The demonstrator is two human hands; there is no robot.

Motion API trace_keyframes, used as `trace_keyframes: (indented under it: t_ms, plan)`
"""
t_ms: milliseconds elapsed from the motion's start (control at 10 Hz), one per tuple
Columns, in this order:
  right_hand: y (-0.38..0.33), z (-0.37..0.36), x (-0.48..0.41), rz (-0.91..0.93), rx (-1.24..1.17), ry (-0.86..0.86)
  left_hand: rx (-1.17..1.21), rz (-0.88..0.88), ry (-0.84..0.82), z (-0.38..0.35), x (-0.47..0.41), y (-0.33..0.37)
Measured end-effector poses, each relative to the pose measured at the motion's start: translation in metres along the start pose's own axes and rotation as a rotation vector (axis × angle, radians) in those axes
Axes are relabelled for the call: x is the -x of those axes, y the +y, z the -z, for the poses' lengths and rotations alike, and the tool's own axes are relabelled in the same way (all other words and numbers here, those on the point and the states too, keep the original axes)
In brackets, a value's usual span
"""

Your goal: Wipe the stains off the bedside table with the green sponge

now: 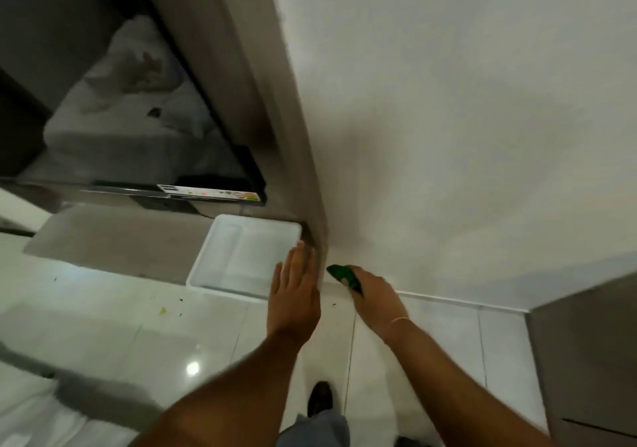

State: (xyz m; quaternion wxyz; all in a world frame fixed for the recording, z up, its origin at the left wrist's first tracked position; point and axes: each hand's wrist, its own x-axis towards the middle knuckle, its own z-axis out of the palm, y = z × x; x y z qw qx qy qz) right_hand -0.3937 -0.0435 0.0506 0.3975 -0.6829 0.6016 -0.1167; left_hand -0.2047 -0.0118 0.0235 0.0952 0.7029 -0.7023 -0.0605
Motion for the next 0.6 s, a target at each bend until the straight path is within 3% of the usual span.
trace_keyframes:
  t_ms: [100,200,300,400,500,600]
  plan:
    - [-0.068,-0.057,-0.035,0.052,0.059,-0.12,0.031,0.192,0.027,0.011,0.004,-0.071]
    - [-0.125,-0.108,-0.071,0.094,0.158,-0.11,0.099,0.263,0.029,0.019,0.009,-0.123]
    - [-0.158,-0.15,-0.112,0.018,0.144,-0.05,0.146,0.284,0.031,0.018,0.02,-0.167]
    - [-0.162,-0.179,-0.15,-0.015,0.161,-0.053,0.146,0.336,0.022,0.014,0.023,-0.2]
    - [-0.155,-0.204,-0.166,-0.024,0.175,-0.308,0.106,0.357,0.021,0.004,0.023,-0.22]
    - [-0.138,-0.224,-0.157,0.001,0.254,-0.354,0.089,0.31,-0.003,0.0,0.026,-0.221]
